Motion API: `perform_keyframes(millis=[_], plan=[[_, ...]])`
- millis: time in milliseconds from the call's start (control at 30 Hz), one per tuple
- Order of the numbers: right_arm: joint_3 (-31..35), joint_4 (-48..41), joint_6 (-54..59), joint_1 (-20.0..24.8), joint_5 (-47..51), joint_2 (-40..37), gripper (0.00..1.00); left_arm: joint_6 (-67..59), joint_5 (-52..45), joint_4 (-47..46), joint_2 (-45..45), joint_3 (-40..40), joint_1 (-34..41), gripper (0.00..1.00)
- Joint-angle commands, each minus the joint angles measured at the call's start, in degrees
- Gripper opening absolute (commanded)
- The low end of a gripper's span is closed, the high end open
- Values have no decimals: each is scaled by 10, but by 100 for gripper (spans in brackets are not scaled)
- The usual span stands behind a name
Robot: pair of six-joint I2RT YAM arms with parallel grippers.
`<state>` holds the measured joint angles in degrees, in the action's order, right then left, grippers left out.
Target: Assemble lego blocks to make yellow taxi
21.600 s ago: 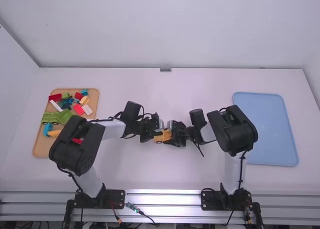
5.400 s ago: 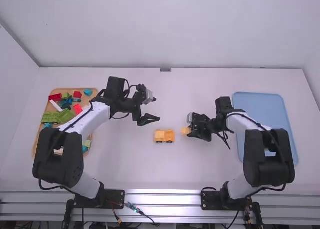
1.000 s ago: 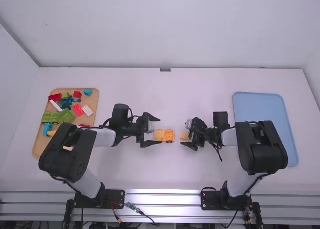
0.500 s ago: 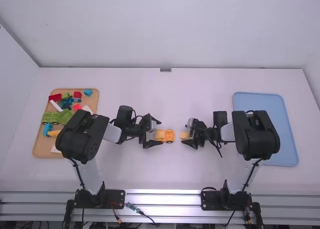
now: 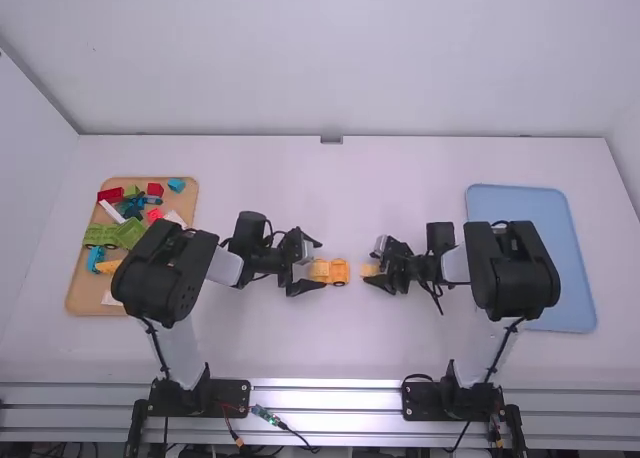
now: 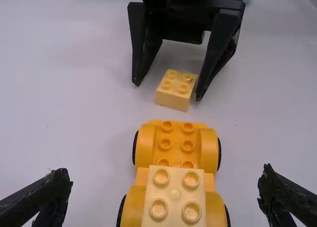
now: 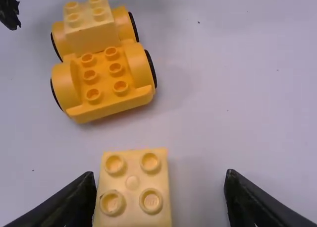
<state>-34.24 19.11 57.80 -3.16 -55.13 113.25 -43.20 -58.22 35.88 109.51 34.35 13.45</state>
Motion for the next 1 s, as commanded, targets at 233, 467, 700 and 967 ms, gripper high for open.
perform_keyframes(millis=[233,467,700,967], plan=[[-24,-63,-2,-21,36,-15,66,3,-7,-4,10,2,3,99],[-49,-141,43,-30,44,-26,49,2,-4,-5,10,1,5,99],[-43,-145,44,-12,46,-26,50,3,7,-7,10,1,6,99],[-44,-149,46,-19,59,-27,39,3,7,-7,10,2,8,99]])
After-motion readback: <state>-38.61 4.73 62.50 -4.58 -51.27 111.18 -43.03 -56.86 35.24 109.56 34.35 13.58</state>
